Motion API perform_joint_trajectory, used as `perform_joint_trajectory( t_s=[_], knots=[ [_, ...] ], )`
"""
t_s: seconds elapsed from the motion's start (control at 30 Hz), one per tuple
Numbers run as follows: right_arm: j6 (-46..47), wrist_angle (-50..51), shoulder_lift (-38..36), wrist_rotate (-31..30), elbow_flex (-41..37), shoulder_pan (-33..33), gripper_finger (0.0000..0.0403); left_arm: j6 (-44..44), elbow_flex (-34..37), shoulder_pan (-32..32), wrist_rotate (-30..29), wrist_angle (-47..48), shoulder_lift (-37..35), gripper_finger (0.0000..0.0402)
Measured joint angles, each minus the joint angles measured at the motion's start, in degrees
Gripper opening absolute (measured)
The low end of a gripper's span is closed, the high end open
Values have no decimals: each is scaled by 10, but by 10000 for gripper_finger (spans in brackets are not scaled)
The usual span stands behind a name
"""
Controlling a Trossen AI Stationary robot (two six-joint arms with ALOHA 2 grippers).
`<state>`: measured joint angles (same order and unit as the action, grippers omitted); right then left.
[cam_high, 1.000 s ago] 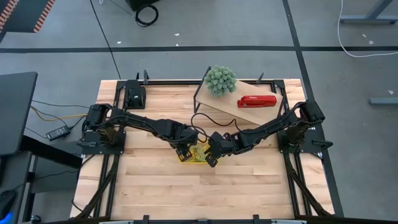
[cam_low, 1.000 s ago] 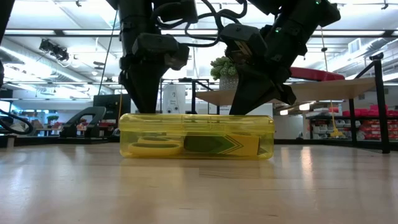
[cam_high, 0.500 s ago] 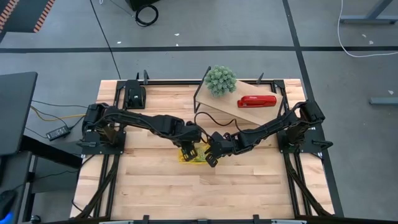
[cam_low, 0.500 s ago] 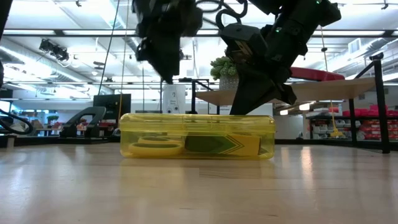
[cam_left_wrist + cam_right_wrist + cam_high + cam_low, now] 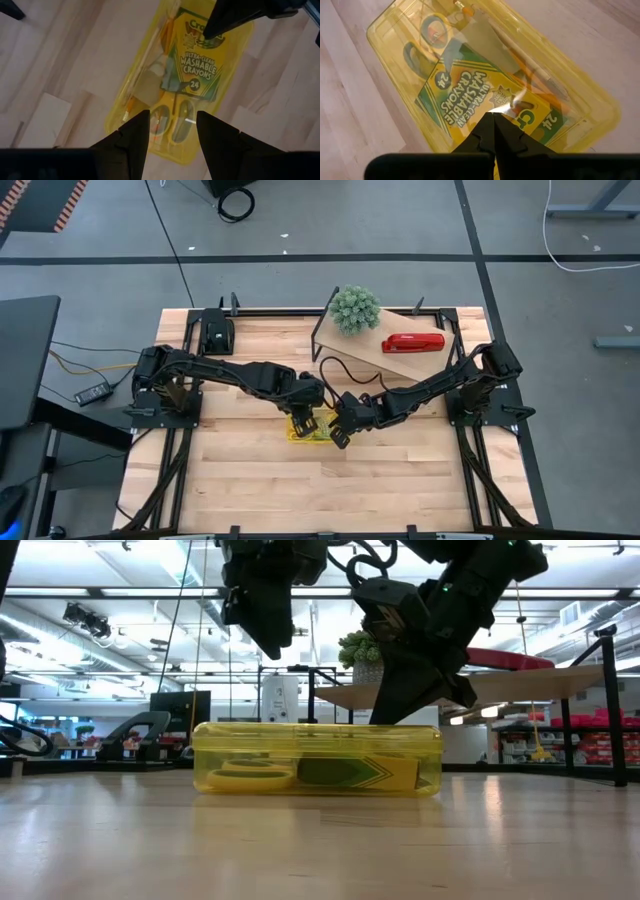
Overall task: Pack school essentials
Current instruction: Close the supply box
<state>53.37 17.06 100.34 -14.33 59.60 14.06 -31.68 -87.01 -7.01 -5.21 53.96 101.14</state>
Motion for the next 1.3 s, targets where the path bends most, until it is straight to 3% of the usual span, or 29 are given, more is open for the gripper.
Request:
perform_joint_trajectory(
  t_s=[0.33,0.8,1.3],
  knots=[
    [-10,1,2,-4,9,1,9,0,0,1,-1,0,0,172],
    [5,-3,-1,-5,10,22,84,0,1,0,-1,0,0,172],
    [-9,4,-22,-11,14,31,92,1,1,0,-6,0,0,172]
  ],
)
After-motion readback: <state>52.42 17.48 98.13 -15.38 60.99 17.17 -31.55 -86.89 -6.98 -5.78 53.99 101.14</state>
